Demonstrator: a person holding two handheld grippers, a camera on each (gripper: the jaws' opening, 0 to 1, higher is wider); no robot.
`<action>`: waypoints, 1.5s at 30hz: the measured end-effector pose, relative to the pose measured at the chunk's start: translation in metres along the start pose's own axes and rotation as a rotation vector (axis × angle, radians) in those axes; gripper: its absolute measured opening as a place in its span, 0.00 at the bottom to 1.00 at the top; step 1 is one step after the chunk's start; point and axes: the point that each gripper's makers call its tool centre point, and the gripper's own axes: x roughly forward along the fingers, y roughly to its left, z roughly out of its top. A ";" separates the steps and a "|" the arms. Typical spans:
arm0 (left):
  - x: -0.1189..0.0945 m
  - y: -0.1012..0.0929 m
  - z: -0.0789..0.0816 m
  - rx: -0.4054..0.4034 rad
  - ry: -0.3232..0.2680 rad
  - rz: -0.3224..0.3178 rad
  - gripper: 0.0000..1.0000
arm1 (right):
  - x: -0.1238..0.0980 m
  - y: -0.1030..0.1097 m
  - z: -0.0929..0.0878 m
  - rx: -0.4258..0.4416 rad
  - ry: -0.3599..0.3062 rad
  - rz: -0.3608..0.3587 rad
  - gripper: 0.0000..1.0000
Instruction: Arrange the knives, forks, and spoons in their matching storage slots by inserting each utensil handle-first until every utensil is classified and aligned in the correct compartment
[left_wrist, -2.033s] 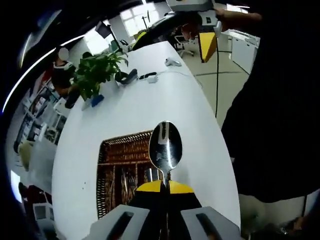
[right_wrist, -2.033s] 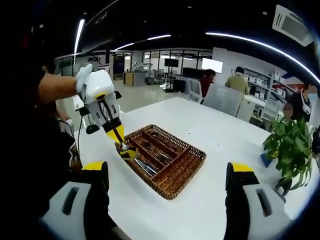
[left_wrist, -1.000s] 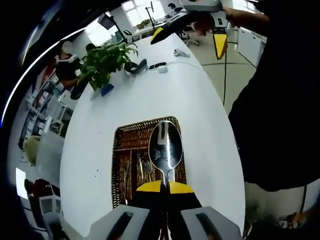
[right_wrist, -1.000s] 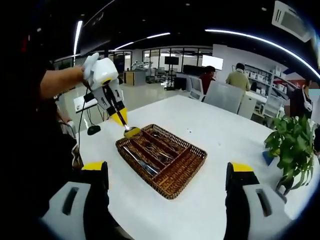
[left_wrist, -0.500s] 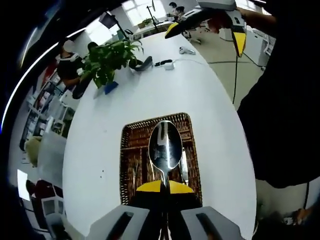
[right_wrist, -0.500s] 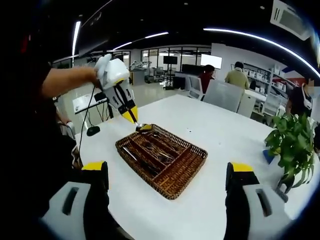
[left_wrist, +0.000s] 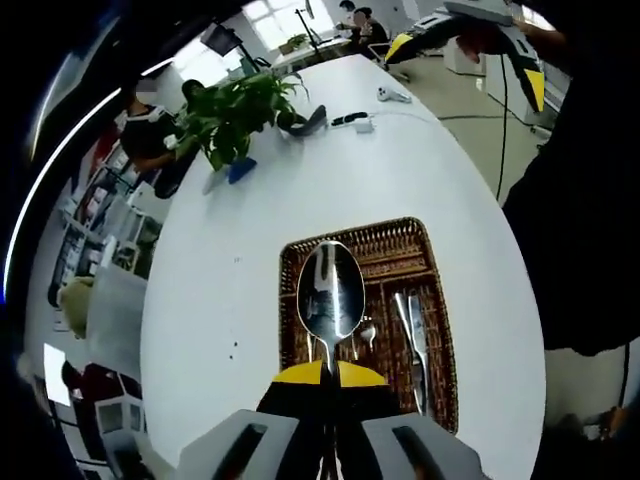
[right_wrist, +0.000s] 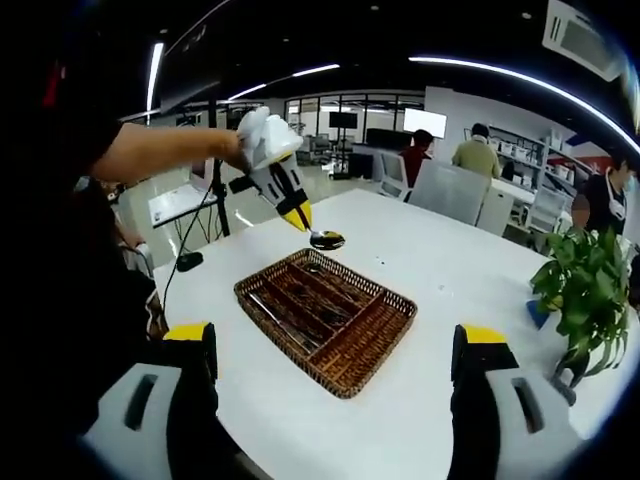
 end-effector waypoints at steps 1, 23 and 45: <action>0.001 0.003 -0.001 -0.004 -0.001 -0.002 0.00 | -0.001 0.000 0.000 -0.001 0.000 -0.001 0.99; 0.037 0.062 -0.005 -0.010 0.005 -0.002 0.00 | -0.021 -0.006 -0.013 0.040 0.004 -0.079 0.99; 0.047 0.071 0.000 -0.002 -0.011 -0.002 0.00 | -0.024 -0.011 -0.013 0.065 0.016 -0.127 0.99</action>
